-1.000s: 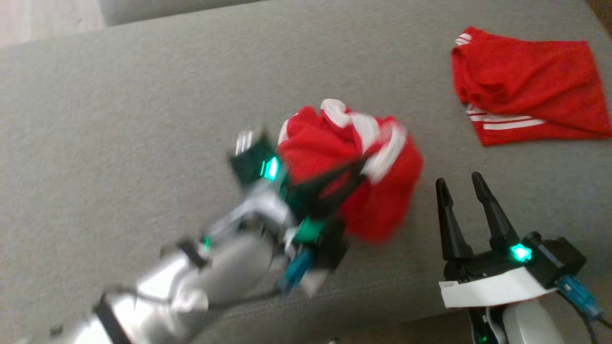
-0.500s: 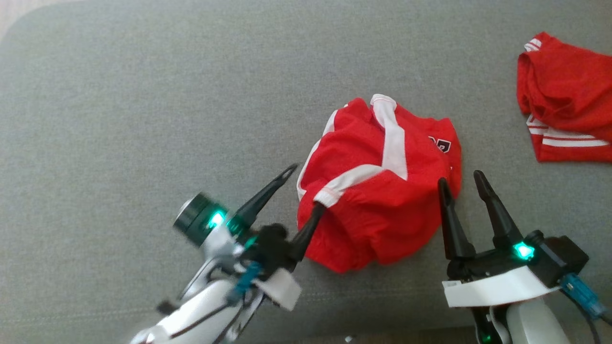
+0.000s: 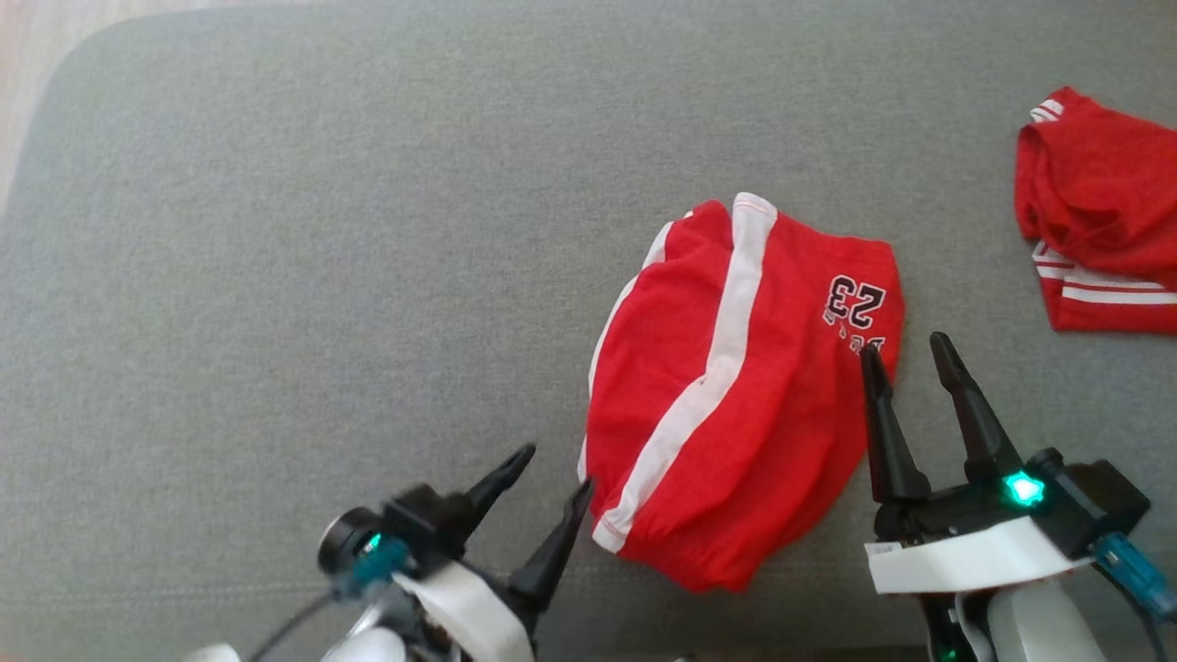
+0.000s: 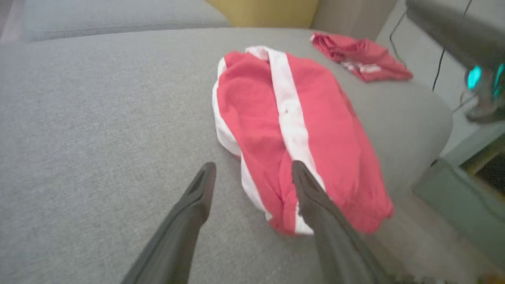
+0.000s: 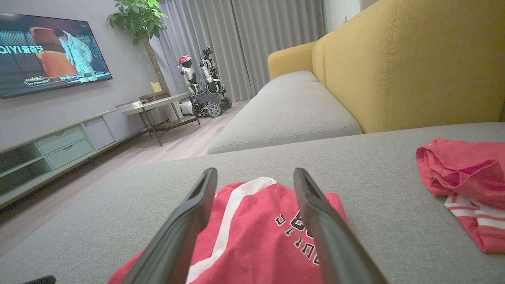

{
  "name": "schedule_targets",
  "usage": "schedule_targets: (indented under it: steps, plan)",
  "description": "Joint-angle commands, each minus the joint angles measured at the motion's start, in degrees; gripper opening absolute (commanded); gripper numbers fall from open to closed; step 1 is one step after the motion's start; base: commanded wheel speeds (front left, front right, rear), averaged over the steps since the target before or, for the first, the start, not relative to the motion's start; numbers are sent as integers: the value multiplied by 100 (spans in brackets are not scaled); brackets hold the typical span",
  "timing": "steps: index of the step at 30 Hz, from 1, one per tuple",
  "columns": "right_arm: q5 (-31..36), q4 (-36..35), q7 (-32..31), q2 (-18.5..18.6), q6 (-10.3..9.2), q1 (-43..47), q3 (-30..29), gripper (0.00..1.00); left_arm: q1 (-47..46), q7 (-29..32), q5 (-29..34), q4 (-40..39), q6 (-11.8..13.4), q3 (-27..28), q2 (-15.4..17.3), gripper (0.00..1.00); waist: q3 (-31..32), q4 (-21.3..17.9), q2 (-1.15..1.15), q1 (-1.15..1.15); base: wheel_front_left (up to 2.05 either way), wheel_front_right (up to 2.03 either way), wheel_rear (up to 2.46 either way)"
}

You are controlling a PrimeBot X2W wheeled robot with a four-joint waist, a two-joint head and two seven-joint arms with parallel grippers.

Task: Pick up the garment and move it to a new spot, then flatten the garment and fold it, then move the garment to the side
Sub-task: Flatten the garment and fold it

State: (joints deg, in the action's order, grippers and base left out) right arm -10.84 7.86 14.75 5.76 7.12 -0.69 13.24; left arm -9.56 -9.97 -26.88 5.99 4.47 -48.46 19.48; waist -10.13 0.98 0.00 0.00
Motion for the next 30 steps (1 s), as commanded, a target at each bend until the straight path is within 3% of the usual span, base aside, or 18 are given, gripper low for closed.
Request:
schedule_targets:
  steps: [1, 7, 12, 21, 30]
  plan:
    - [73, -220, 25, 49, 36, -14, 107, 100, -16, -46, -557, -345, -172, 369, -112, 100, -37, 37, 0, 0, 0, 0, 0]
    - [88, -252, 25, 71, 36, -69, 73, 100, 543, 467, -2752, -674, -728, 886, -527, 100, -147, 98, 0, 0, 0, 0, 0]
    - [97, -247, 25, 56, 36, -116, 107, 100, 786, 1277, -4146, -645, -708, 1149, -614, 100, -240, 102, 0, 0, 0, 0, 0]
    - [92, -239, 25, 40, 36, -201, 134, 100, 830, 2108, -5413, -532, -515, 1383, -766, 100, -319, 49, 0, 0, 0, 0, 0]
    - [84, -259, 25, 40, 36, -252, 107, 100, 749, 2349, -5635, -619, -474, 1424, -749, 100, -432, -30, 0, 0, 0, 0, 0]
